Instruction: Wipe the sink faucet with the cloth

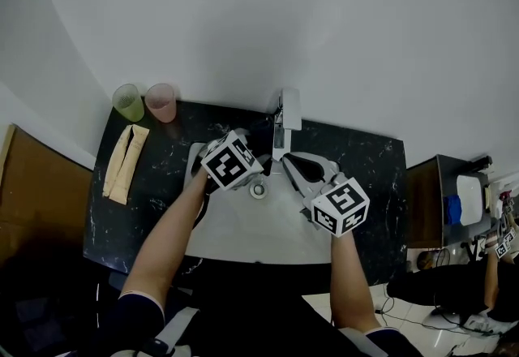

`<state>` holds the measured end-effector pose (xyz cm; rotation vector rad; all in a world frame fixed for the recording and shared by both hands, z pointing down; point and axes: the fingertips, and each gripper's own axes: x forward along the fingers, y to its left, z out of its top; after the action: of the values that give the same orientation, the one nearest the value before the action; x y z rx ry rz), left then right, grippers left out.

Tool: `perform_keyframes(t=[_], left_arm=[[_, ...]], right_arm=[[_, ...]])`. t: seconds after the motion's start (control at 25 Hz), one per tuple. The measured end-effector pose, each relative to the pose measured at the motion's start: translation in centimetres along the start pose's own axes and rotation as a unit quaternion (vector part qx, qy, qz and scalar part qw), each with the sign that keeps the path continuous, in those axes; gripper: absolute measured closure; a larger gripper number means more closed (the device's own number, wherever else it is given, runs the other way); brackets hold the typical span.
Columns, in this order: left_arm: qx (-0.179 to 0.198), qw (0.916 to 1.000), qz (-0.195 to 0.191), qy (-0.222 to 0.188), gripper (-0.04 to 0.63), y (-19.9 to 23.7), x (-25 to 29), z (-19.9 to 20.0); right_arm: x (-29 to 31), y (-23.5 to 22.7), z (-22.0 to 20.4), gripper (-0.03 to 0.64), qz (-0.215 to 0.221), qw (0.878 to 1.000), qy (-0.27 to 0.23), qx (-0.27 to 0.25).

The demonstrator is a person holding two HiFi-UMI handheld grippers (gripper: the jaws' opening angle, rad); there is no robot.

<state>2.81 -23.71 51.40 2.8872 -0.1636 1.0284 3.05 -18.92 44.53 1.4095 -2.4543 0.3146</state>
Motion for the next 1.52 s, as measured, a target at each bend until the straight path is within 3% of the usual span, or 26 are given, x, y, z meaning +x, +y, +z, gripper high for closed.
perform_keyframes(t=[0.76,1.16,1.52], left_arm=[[-0.020,0.9964,0.069,0.045,0.499,8.4,3.2,0.0],[0.030,0.9926,0.114,-0.028,0.500,10.0,0.3,5.4],[0.090,0.9844,0.143,-0.048,0.500,9.6,-3.2,9.8]], right_arm=[[0.0,0.2,-0.1,0.611,-0.003,1.000,0.002,-0.003],[0.0,0.2,-0.1,0.611,-0.008,1.000,-0.001,-0.006],[0.1,0.1,0.0,0.612,-0.003,1.000,-0.009,-0.003]])
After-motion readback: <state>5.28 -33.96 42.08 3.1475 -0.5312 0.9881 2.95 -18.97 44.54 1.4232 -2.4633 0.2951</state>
